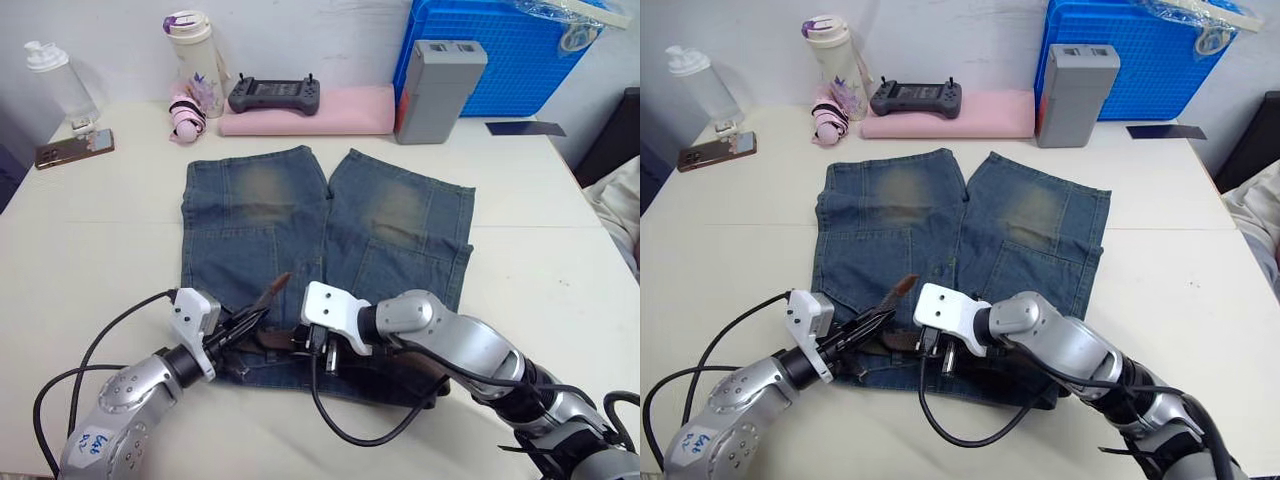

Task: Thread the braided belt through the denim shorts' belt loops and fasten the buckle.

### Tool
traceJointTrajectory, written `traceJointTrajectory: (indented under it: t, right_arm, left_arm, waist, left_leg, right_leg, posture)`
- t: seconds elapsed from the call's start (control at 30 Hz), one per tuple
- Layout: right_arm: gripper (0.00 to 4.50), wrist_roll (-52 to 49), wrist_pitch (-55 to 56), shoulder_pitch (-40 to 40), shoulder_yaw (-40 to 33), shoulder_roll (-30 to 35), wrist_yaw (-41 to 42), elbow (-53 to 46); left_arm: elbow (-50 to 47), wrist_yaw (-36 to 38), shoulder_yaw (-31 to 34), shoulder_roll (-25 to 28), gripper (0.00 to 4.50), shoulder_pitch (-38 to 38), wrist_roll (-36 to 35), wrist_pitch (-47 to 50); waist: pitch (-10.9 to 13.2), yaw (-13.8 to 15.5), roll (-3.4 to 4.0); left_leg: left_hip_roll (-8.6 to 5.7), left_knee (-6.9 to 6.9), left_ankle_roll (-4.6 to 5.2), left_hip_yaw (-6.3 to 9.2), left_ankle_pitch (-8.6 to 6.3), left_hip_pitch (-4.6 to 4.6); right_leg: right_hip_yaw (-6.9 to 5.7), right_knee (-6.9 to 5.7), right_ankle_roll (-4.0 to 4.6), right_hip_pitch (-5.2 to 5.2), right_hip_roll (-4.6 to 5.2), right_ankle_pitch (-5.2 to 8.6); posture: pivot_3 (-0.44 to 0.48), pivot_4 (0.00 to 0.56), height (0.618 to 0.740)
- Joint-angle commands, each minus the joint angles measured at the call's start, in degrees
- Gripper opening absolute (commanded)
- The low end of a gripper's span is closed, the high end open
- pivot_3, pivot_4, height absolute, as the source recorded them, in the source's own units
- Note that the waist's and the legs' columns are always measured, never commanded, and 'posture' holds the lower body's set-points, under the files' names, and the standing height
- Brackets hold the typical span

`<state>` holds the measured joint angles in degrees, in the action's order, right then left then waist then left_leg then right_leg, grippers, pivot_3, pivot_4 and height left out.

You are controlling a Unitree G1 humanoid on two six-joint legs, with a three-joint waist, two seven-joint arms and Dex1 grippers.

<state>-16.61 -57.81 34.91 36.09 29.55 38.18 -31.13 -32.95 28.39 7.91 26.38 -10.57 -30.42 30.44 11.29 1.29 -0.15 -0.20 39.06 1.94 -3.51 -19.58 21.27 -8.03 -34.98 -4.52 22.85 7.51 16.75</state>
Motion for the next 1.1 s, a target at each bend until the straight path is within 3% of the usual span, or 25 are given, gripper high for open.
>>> traceJointTrajectory:
  t: [0.03,0.4,1.1]
  right_arm:
    - [0.08,-1.58,-1.99,-0.49,-2.60,0.54,0.90,-2.30]
    - [0.08,-4.15,-4.43,0.38,-6.35,0.56,1.18,-5.26]
    - [0.08,0.96,-1.63,-0.72,1.41,1.94,0.77,-1.56]
  left_arm:
    - [-0.52,0.74,-0.67,0.32,0.00,0.44,0.21,-0.79]
    - [-0.27,0.56,-1.12,-0.41,0.00,0.49,0.77,-1.08]
    - [-0.76,0.29,-1.19,-0.90,0.00,0.06,1.23,-1.37]
  waist:
    - [0.00,-0.03,0.00]
    - [0.02,-0.03,0.04]
    - [0.03,-0.08,0.04]
  left_leg:
    - [0.00,0.00,0.00,0.00,0.00,0.01]
    - [0.00,-0.01,0.01,0.00,-0.01,0.02]
    - [0.00,-0.01,0.00,0.00,-0.01,0.00]
  right_leg:
    - [0.00,0.02,0.00,0.00,0.00,0.00]
    - [0.00,0.03,0.00,0.00,0.00,0.00]
    - [0.00,0.02,0.00,0.00,0.00,0.00]
  posture:
    - [0.000,0.150,0.712]
    - [0.000,0.150,0.712]
    - [0.000,0.150,0.712]
